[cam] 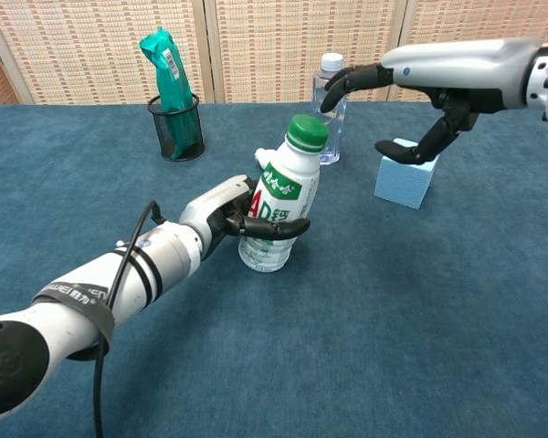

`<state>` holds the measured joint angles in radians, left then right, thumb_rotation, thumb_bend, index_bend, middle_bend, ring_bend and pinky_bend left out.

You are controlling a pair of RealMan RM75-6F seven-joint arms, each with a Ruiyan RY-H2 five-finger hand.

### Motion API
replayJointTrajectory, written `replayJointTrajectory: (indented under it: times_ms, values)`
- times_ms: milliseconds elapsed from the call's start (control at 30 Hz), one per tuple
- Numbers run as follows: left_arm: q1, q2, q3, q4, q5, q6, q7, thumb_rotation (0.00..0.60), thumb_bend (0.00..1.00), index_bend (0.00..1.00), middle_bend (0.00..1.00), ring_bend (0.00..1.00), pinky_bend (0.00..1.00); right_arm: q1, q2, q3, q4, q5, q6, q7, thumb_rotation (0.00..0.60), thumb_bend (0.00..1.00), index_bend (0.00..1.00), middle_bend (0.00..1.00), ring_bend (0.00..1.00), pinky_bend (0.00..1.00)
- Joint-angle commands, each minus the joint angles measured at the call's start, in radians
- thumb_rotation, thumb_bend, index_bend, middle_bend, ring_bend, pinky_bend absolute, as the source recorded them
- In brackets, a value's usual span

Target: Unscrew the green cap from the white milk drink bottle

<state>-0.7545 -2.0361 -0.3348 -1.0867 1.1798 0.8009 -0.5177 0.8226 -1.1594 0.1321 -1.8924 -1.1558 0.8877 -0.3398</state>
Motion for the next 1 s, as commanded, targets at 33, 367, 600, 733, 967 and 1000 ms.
replayJointTrajectory:
  times_ms: [33,367,600,733,967,1000]
  values:
    - [-0.002,-0.002,-0.003,0.003,-0.002,0.000,0.001,0.600,0.93,0.73,0.84,0.39,0.06,0.007,-0.007,-0.004,0.002,0.009,-0.011,-0.013,0.600,0.46,0.18,0.00,0.00,0.00]
    - [-0.005,-0.010,0.004,0.019,0.020,0.017,0.003,0.600,0.97,0.74,0.87,0.48,0.12,0.015,-0.017,-0.005,-0.007,0.025,-0.016,-0.019,0.600,0.46,0.21,0.00,0.00,0.00]
    - [-0.013,-0.008,0.016,0.027,0.036,0.008,0.002,0.600,1.00,0.76,0.90,0.52,0.18,0.019,-0.015,-0.005,-0.014,0.026,-0.016,-0.022,0.600,0.46,0.21,0.00,0.00,0.00]
    - [-0.016,-0.004,0.020,0.025,0.027,-0.009,0.014,0.600,1.00,0.76,0.90,0.53,0.20,0.020,-0.012,-0.005,-0.020,0.024,-0.015,-0.021,0.600,0.46,0.21,0.00,0.00,0.00]
    - [-0.022,0.007,0.018,0.009,0.005,-0.043,0.027,0.600,1.00,0.76,0.91,0.53,0.20,0.024,-0.003,-0.007,-0.035,0.008,-0.027,-0.011,0.600,0.46,0.21,0.00,0.00,0.00]
    - [-0.023,0.008,0.018,0.008,0.004,-0.045,0.030,0.600,1.00,0.76,0.91,0.53,0.20,0.025,-0.002,-0.006,-0.037,0.005,-0.028,-0.007,0.600,0.46,0.21,0.00,0.00,0.00]
